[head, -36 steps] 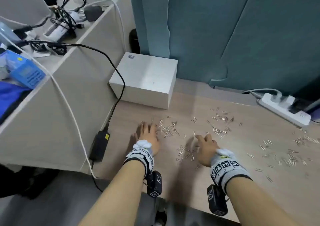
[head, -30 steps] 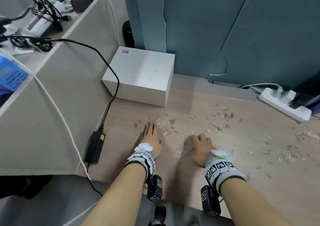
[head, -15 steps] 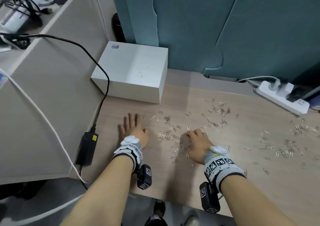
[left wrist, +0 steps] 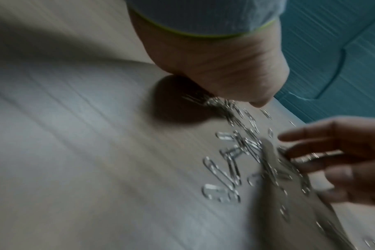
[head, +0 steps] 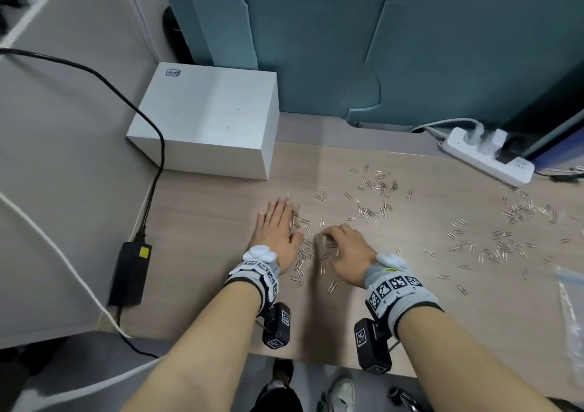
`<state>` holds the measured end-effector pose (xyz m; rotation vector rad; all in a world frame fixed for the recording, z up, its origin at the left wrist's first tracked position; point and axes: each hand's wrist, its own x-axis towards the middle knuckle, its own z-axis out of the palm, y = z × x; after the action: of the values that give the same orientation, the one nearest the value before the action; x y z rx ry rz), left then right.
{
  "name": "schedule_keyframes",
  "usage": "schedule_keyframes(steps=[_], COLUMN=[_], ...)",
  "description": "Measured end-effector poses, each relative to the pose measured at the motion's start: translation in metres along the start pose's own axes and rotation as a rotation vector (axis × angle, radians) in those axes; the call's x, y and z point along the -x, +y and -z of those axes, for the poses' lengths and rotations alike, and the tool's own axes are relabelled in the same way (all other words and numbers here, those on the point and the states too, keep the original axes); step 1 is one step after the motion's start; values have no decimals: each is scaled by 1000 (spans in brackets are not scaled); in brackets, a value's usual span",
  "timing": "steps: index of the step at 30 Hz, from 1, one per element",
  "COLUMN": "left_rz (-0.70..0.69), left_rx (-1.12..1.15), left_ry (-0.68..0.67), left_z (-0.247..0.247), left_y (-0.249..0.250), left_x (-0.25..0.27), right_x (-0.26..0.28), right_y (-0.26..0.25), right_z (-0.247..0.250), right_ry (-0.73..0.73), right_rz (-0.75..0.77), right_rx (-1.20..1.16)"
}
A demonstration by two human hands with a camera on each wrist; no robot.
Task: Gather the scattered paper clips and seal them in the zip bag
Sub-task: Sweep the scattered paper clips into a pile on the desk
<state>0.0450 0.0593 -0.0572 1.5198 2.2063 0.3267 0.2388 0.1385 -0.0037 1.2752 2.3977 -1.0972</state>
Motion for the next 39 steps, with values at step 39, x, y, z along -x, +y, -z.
schedule_keyframes(steps=[39], left_rz=[-509], left_rx=[-276], left_ry=[-410], left_z=[-6], left_y=[126], left_x=[-163], right_x=[-60], right_y=[106], right_z=[107], right_ry=[54], right_rz=[-272], right_rx=[48])
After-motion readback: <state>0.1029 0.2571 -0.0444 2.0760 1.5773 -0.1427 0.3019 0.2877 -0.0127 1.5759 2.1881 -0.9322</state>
